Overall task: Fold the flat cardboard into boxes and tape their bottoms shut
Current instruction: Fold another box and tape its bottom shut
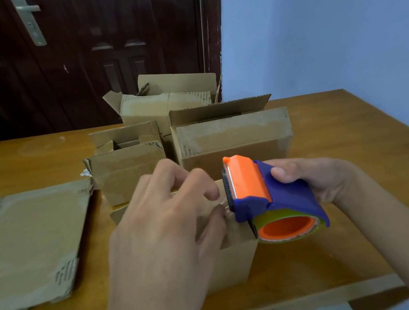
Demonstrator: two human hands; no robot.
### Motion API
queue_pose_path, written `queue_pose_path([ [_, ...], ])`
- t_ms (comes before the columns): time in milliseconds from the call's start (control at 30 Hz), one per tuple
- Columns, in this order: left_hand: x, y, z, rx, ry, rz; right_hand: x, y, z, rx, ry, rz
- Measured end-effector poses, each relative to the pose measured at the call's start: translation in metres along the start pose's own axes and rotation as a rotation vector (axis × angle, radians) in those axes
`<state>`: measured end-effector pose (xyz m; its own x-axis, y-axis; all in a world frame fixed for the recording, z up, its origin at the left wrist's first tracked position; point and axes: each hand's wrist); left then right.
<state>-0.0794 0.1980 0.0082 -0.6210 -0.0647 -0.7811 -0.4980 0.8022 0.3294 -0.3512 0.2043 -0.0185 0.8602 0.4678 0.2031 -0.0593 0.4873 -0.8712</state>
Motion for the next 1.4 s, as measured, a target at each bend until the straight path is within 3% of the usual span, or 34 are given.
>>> queue_pose_path([
  [100,0.005,0.002,0.001,-0.109,0.025,0.039,0.001,0.001,0.0,-0.001,0.014,-0.019],
  [400,0.003,0.005,-0.012,-0.226,-0.202,-0.026,0.008,0.0,0.0,-0.028,-0.011,-0.036],
  [667,0.003,-0.003,-0.007,-0.129,-0.08,0.13,0.01,0.004,0.0,-0.017,0.014,-0.059],
  [800,0.001,-0.01,0.004,0.117,-0.082,-0.005,0.016,0.002,0.002,-0.035,0.02,-0.034],
  [900,-0.001,-0.019,0.016,0.231,-0.196,-0.072,0.016,0.009,0.001,-0.054,0.091,-0.047],
  [1000,-0.004,-0.018,0.019,0.197,-0.279,-0.084,0.02,0.015,0.0,-0.111,0.143,-0.068],
  [1400,-0.002,-0.02,0.014,0.209,-0.26,-0.164,0.038,0.013,0.009,-0.168,0.259,0.01],
])
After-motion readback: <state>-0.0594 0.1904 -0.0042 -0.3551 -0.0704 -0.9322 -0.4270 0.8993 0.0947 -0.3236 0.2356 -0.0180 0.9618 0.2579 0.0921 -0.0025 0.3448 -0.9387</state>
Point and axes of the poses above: each hand's wrist, its own z-axis away from the middle knuckle, its own x-axis out of the palm, y = z × x, and after that the axes turned 10 degrees about x, right-handed
